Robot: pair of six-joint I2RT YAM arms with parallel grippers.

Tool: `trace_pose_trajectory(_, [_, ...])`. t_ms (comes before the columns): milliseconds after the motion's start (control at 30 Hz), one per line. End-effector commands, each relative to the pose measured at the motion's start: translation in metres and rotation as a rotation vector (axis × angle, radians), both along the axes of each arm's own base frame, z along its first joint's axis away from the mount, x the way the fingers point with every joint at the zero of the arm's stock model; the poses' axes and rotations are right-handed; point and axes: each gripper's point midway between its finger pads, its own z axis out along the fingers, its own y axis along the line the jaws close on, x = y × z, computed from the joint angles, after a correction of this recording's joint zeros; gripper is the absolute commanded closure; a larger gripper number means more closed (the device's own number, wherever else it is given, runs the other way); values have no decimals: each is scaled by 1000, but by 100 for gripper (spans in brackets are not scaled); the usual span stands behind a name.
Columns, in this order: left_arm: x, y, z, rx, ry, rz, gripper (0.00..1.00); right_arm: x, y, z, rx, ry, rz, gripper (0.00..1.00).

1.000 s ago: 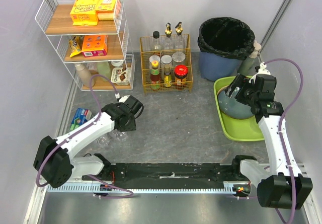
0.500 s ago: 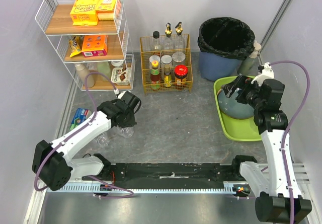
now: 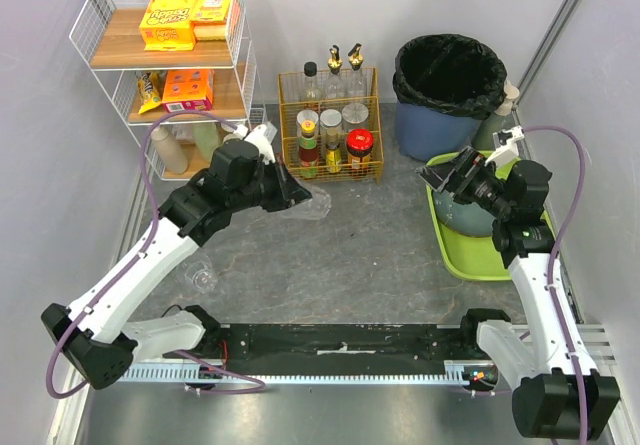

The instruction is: Clear the kitchen counter

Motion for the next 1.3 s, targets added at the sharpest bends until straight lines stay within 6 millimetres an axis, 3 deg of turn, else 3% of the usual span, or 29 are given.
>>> trace_pose_trajectory(0, [2,-52,82,-302,-149,-122,98,-7,30,48,155,-129,145,2])
trace_pose_trajectory(167, [7,-79,116,-442,-204,-166,98,-14,50,66,254,-173,227,2])
trace_pose_trajectory(333, [15,-95,134,-505,-219,-196,98,-24,70,82,330,-210,308,2])
trace_pose_trajectory(533, [11,-112,158,-612,-225,-278,98,-28,94,90,386,-217,382,2])
trace_pose_trajectory(700, [3,-118,173,-669,-235,-340,98,-29,108,84,398,-194,417,2])
trace_pose_trajectory(900, [-6,-120,181,-704,-245,-385,98,-34,115,89,445,-184,448,2])
trace_pose_trajectory(1267, [-8,-123,174,-717,-225,-396,98,-49,113,120,604,-238,492,2])
